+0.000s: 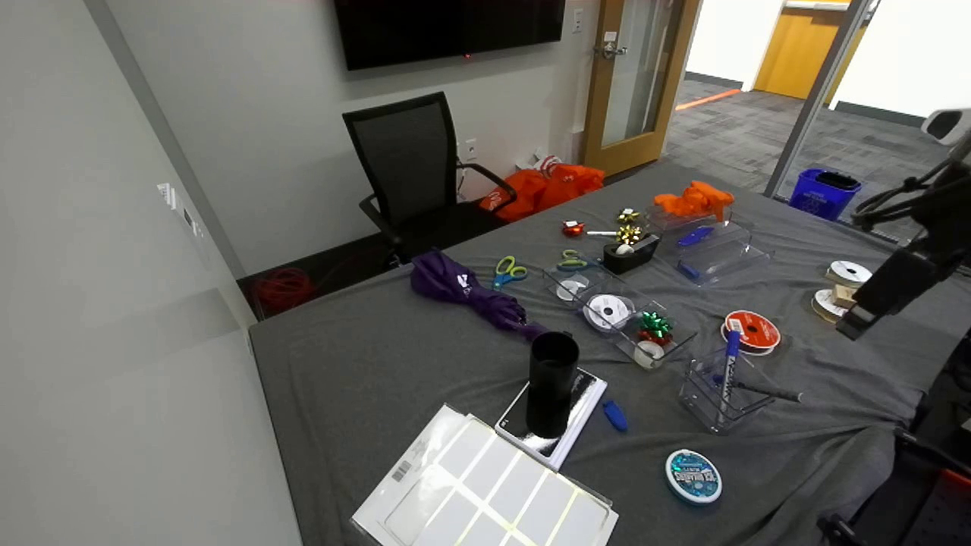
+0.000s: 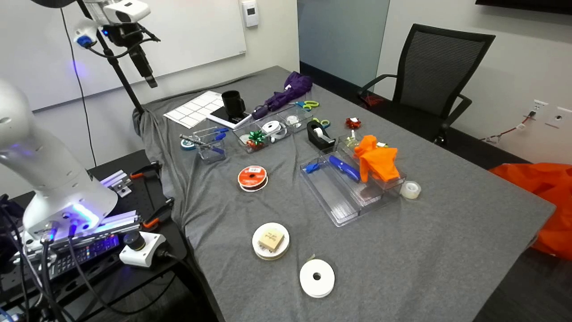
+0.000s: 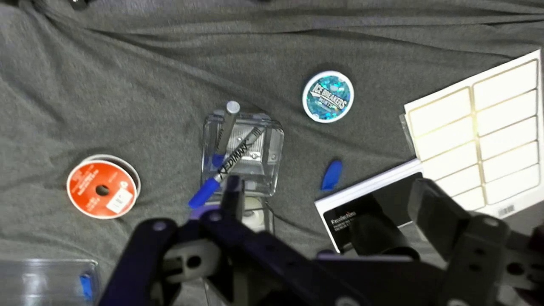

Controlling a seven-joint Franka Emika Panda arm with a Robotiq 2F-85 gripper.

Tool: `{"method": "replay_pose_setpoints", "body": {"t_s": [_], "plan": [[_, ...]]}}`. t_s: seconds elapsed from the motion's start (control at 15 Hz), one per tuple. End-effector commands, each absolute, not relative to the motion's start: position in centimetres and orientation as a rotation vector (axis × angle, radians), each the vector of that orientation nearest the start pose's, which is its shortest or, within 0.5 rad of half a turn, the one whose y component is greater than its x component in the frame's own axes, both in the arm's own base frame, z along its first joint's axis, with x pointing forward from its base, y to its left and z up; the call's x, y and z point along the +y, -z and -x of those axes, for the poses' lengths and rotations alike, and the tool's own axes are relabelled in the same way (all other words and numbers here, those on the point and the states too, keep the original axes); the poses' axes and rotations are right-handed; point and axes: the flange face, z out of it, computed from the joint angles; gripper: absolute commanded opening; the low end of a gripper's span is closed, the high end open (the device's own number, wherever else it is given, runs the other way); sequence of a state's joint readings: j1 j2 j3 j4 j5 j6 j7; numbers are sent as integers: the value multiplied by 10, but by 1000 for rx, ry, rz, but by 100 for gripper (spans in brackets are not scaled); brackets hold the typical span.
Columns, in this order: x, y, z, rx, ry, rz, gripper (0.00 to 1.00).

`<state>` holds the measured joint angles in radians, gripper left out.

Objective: Put the blue marker inside the middle compartment of the container

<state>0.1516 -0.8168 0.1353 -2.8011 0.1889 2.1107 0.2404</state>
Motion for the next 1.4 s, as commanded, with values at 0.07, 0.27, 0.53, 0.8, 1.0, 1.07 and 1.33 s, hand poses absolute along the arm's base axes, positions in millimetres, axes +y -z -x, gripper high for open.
{"method": "replay_pose_setpoints", "body": {"t_s": [0.07,0.27,0.53,0.8,1.0,1.07,1.33], "plan": [[79,-395,-318,386,-99,3030,100],[72,-371,-327,498,-221,3014,100],[66,-342,-339,614,-303,3004,100],[56,-322,-352,620,-314,3018,100],[48,-310,-365,640,-314,3026,100],[46,-307,-369,639,-311,3027,100],[44,-286,-379,580,-266,3027,100]]}}
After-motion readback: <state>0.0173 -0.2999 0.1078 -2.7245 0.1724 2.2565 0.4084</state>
